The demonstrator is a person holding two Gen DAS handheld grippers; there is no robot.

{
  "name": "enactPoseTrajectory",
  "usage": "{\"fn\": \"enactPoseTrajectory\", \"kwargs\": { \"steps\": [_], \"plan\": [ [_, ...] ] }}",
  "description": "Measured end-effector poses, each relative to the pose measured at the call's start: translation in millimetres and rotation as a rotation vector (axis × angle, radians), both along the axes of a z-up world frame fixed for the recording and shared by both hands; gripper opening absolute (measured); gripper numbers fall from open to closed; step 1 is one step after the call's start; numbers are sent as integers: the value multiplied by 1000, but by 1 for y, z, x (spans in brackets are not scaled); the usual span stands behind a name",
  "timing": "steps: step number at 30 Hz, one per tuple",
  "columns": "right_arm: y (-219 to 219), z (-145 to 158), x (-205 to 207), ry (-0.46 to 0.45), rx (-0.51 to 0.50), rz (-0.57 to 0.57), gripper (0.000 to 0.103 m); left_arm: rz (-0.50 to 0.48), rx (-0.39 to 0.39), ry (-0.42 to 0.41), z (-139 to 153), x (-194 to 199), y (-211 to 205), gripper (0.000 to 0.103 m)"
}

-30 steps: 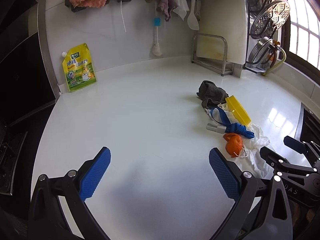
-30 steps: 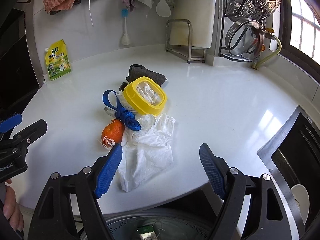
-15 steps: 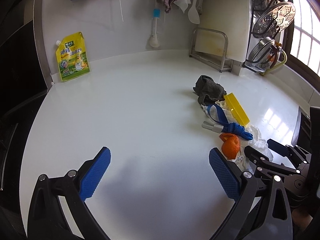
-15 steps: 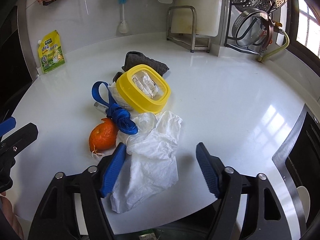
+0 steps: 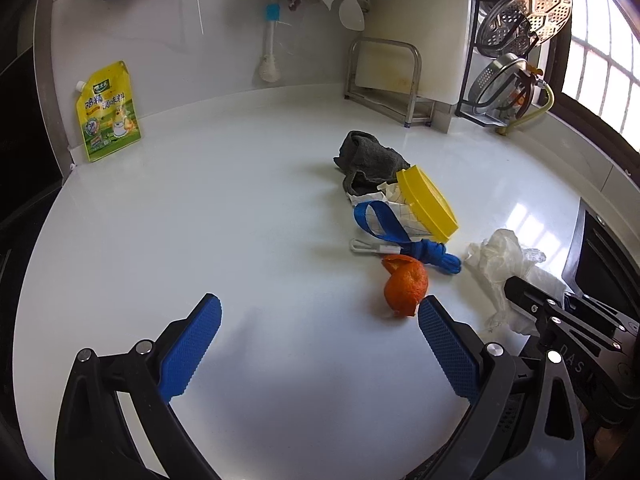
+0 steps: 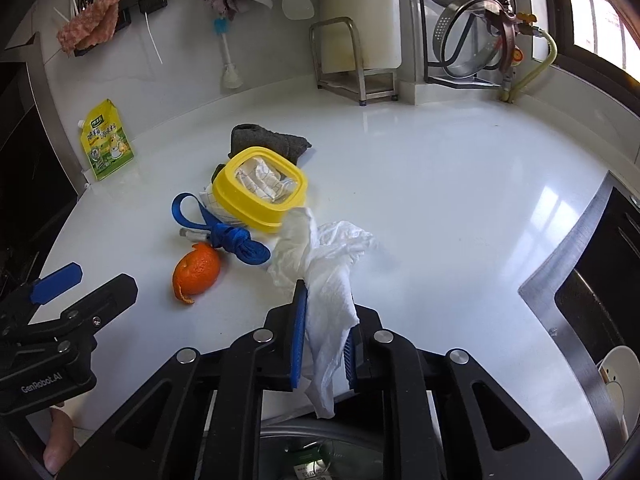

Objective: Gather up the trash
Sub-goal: 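Grasp the orange mandarin with left tool while right tool holds the tissue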

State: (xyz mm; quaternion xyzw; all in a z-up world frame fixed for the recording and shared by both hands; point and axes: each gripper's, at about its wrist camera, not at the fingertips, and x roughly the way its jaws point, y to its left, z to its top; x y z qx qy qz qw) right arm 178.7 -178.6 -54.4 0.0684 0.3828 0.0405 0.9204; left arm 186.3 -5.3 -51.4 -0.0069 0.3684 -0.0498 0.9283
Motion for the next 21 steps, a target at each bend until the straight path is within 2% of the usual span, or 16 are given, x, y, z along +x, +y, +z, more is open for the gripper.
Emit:
{"fn": "enactPoseTrajectory", "kwargs": {
  "steps": [12,18,19,21],
  "plan": [
    [-39,-3,-16,-9,70,-49,16,14,33,79,-17,28,-30,97],
    [-48,-3,-22,-19,98,-59,16,18,56,86,-24,35,-43,95],
    [-50,-3,-23,-20,100,-61,16,17,56,87,-25,36,-44,94],
    [-52,-3,-24,-21,105,-67,16,8,51,95,-27,37,-46,77]
  ]
}}
